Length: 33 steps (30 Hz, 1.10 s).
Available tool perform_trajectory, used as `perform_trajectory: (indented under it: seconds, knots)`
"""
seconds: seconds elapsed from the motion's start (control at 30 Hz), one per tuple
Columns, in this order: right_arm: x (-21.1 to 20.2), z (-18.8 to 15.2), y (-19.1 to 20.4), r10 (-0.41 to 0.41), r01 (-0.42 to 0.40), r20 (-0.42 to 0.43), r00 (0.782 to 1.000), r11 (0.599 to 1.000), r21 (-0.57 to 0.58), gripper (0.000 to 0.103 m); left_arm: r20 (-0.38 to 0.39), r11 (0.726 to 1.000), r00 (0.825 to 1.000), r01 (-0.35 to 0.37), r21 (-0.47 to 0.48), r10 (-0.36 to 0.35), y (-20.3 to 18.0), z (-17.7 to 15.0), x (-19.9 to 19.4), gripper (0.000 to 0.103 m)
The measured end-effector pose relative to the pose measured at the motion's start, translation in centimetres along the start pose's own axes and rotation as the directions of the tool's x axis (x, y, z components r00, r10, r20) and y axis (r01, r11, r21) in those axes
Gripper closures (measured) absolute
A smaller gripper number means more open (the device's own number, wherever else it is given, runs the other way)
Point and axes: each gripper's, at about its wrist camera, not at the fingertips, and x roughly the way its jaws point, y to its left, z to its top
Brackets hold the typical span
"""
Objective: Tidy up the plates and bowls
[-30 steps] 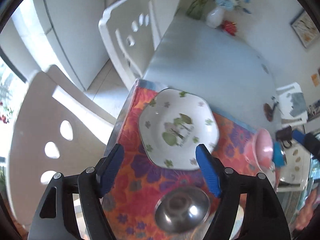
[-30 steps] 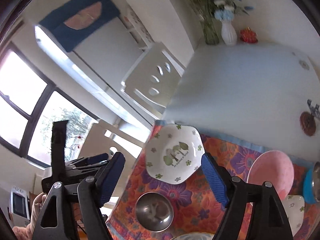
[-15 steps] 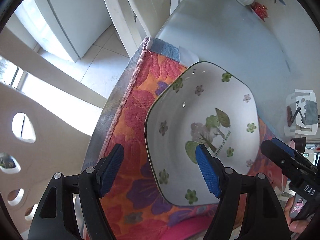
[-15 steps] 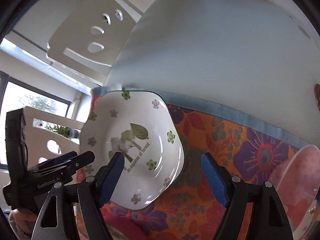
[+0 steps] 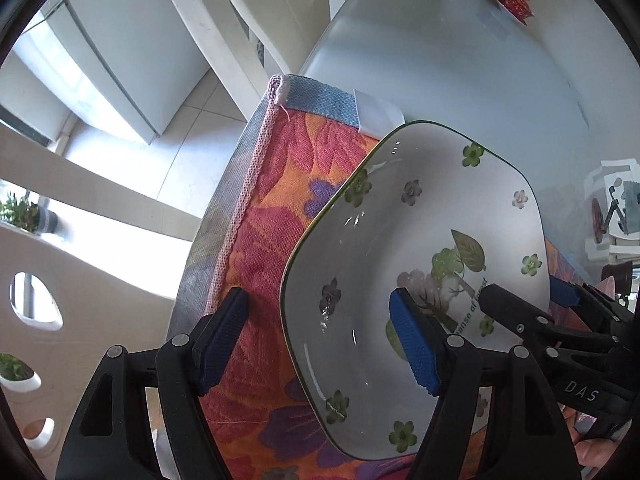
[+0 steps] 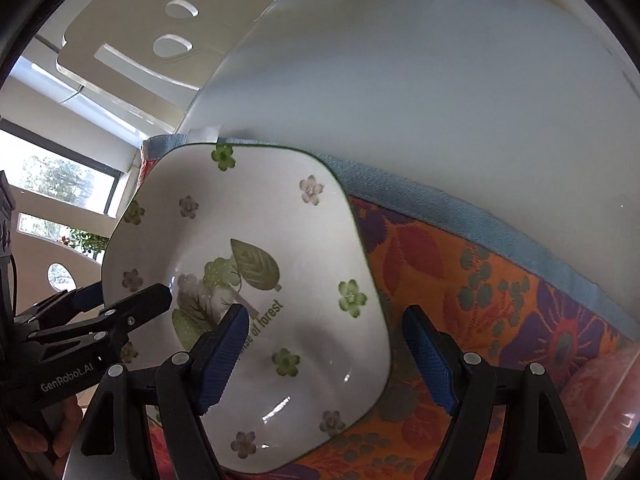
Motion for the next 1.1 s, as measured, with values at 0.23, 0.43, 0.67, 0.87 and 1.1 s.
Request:
perform_trajectory:
  seconds: [0.23, 0.43, 0.67, 0.87, 1.1]
  knots:
    - [0.6, 0.4, 0.5, 0.036, -0.035, 0.019, 0.999, 0.999, -0.036, 0.026, 0.029, 0.999, 0.999, -0.013, 0.051, 0.012, -1.4, 0.5, -0.1, 0.033]
    - [0.1, 0.6, 0.5, 0.080, -0.079, 0.053, 0.995, 0.997, -0.026, 0.031, 0.045, 0.997, 0.999, 0.010, 0.072, -0.013, -2.2, 0.9, -0.7, 0.037]
    - [-1.0, -0.3, -0.8, 0.129, -0.128, 0.066, 0.989, 0.992, -0.008, 0.034, 0.042, 0.996, 0.998, 0.036, 0.085, -0.039, -2.6, 0.7, -1.5, 0.038]
    - [-1.8, -0.5, -1.1, 0.152, -0.152, 0.084, 0.985, 0.988, -0.003, 0.034, 0.036, 0.995, 0.996, 0.080, 0.059, -0.082, -1.6, 0.4, -2.5, 0.038]
    - [-3.0, -0.6, -1.1, 0.135, -0.136, 0.101, 0.986, 0.991, 0.002, 0.034, 0.052, 0.994, 0.995, 0.087, 0.065, -0.090, -1.6, 0.1, -3.3, 0.038]
